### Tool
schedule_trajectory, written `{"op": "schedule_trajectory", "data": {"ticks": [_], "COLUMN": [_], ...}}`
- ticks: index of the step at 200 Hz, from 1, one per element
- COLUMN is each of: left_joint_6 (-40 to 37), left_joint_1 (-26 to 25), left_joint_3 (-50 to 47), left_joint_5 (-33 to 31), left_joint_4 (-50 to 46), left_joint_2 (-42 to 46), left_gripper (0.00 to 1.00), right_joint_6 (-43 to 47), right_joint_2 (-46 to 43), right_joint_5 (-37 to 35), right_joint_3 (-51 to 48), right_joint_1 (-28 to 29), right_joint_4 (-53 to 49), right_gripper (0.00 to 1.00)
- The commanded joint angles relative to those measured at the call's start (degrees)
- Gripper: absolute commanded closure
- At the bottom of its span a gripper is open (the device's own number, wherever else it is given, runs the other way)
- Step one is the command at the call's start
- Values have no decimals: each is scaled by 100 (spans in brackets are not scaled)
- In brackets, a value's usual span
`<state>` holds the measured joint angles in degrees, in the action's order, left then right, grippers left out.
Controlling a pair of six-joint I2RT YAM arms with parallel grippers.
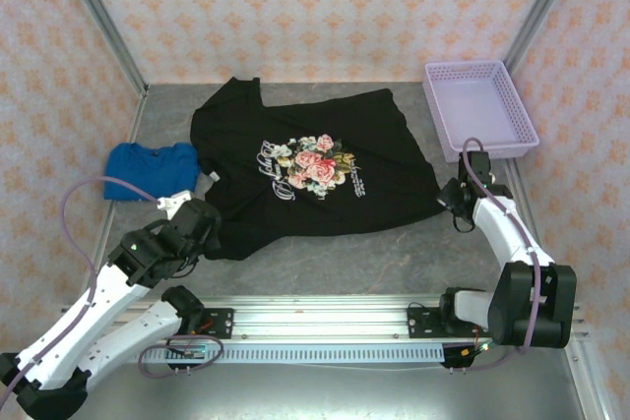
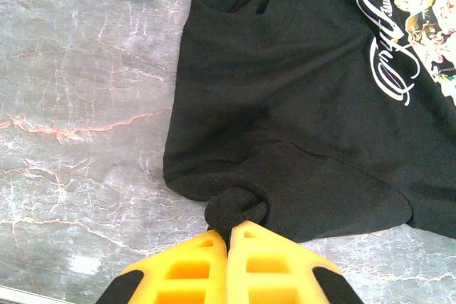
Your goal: Fold the inside-out t-shirt
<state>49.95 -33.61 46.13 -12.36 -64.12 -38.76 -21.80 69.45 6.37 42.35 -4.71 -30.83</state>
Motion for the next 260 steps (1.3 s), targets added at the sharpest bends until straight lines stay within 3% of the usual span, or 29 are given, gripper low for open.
{"op": "schedule_trajectory", "data": {"ticks": [1,44,84,119,165,214,260], "left_joint_6": [-26,-46,-650,-1704,-2968,-3735,-4371], "left_joint_1": [95,130,399,561,557,558,548], "left_joint_3": [-154,-693,-101,1666,4452,7216,8803], "left_joint_5": [107,915,413,-299,-612,-773,-1566], "left_joint_4": [-86,933,1550,2046,1884,1082,737], "left_joint_2": [0,-166,-52,-205,-414,-1167,-2369], "left_gripper": [100,100,100,100,100,100,100], "right_joint_6": [36,38,-58,-93,78,393,606], "right_joint_2": [-68,-133,-828,-1461,-2201,-2258,-1980], "right_joint_5": [-166,673,1467,1484,780,82,-218], "right_joint_3": [166,43,463,1670,3784,6265,7255], "right_joint_1": [-47,-43,-46,-47,-46,-40,-45], "right_joint_4": [-125,119,122,-204,-991,-2033,-2342], "right_gripper": [100,100,100,100,100,100,100]}}
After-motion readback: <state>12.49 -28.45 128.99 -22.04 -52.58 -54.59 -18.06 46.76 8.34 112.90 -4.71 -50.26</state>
